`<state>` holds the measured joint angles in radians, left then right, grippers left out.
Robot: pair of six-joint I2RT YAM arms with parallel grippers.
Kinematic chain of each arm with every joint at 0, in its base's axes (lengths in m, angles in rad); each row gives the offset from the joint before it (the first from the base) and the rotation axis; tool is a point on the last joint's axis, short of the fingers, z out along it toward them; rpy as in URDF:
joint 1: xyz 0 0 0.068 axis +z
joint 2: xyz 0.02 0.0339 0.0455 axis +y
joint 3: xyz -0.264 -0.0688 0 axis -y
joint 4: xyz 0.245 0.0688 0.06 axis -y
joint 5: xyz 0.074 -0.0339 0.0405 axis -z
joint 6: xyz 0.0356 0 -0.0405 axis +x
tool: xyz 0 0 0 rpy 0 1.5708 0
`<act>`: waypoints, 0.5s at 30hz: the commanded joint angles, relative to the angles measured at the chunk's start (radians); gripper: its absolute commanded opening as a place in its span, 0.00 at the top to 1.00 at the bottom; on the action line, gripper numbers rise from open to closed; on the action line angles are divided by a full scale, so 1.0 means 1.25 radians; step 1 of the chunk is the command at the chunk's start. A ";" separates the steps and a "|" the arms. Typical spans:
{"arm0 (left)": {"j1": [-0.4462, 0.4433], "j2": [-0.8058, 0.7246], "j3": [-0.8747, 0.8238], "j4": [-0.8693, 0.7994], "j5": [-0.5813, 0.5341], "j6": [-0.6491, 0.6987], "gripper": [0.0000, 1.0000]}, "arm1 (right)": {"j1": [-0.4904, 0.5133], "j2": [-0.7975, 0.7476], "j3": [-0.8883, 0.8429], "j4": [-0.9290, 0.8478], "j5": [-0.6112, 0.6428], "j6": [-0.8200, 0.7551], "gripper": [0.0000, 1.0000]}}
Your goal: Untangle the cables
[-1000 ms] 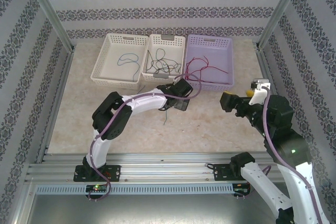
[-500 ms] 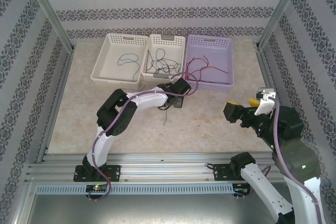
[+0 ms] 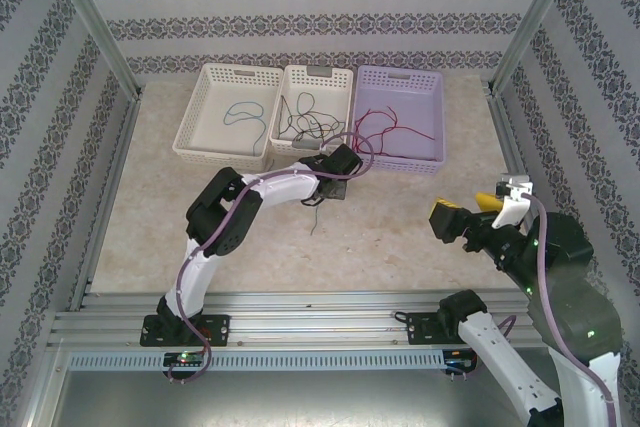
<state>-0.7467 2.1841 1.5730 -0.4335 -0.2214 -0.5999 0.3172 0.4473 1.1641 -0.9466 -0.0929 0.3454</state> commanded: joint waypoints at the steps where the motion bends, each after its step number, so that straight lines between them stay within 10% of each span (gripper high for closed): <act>1: 0.017 0.011 -0.031 -0.040 -0.011 -0.021 1.00 | 0.008 -0.016 0.007 -0.008 -0.010 0.018 0.02; 15: -0.020 -0.439 -0.215 -0.179 -0.006 -0.060 1.00 | 0.008 -0.030 -0.064 0.015 -0.051 0.051 0.02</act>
<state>-0.7635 1.7687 1.3155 -0.5701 -0.2138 -0.6529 0.3172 0.4202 1.1057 -0.9527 -0.1219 0.3786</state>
